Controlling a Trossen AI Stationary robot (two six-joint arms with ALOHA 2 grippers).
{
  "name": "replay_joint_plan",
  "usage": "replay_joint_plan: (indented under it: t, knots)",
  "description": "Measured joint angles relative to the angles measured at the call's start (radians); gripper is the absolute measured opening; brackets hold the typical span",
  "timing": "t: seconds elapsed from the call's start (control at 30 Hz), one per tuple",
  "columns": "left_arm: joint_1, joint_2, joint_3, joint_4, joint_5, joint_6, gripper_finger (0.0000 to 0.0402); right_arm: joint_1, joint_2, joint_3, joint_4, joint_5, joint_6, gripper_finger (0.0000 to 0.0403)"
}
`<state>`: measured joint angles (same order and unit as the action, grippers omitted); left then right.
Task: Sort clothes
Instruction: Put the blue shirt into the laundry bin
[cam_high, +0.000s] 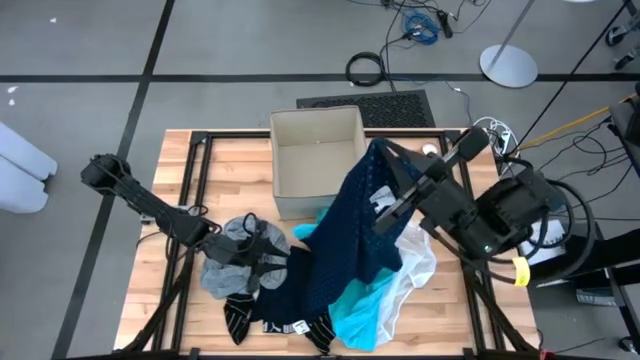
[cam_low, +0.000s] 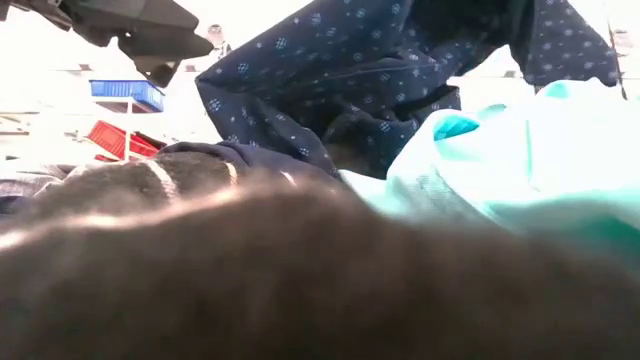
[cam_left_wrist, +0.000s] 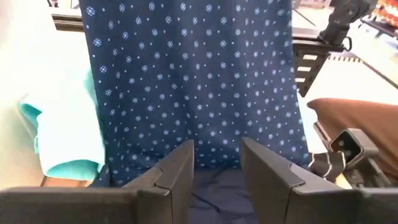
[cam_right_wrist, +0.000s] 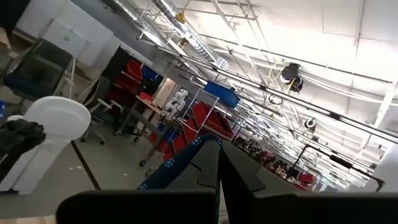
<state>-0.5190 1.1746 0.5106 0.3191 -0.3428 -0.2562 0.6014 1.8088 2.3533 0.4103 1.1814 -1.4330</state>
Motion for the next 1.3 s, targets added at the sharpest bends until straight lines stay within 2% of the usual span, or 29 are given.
replay_joint_plan:
  t: [0.23,0.43,0.57,0.7,1.03,1.3]
  knots:
    - [0.001,0.043,0.000,0.030,0.000,0.002,0.0138,0.001,-0.002,0.000,-0.002,0.001,0.000,0.0000]
    - [0.009,0.183,0.000,0.249,-0.009,0.062,0.0138,0.000,-0.002,0.000,-0.002,0.001,0.000,0.0000]
    - [0.027,0.269,0.002,0.307,-0.009,0.057,0.0143,0.000,-0.002,0.000,-0.004,0.016,0.000,0.0000]
    - [0.051,0.289,0.030,0.314,0.020,0.054,0.0167,0.000,-0.002,0.000,-0.026,0.022,0.005,0.0000]
    - [0.063,0.319,0.042,0.315,0.015,0.060,0.0252,-0.029,-0.002,0.000,-0.092,0.026,0.060,0.0000]
    - [0.113,0.457,0.240,0.307,-0.028,0.113,0.0267,-0.074,-0.002,0.000,-0.091,0.020,0.070,0.0000]
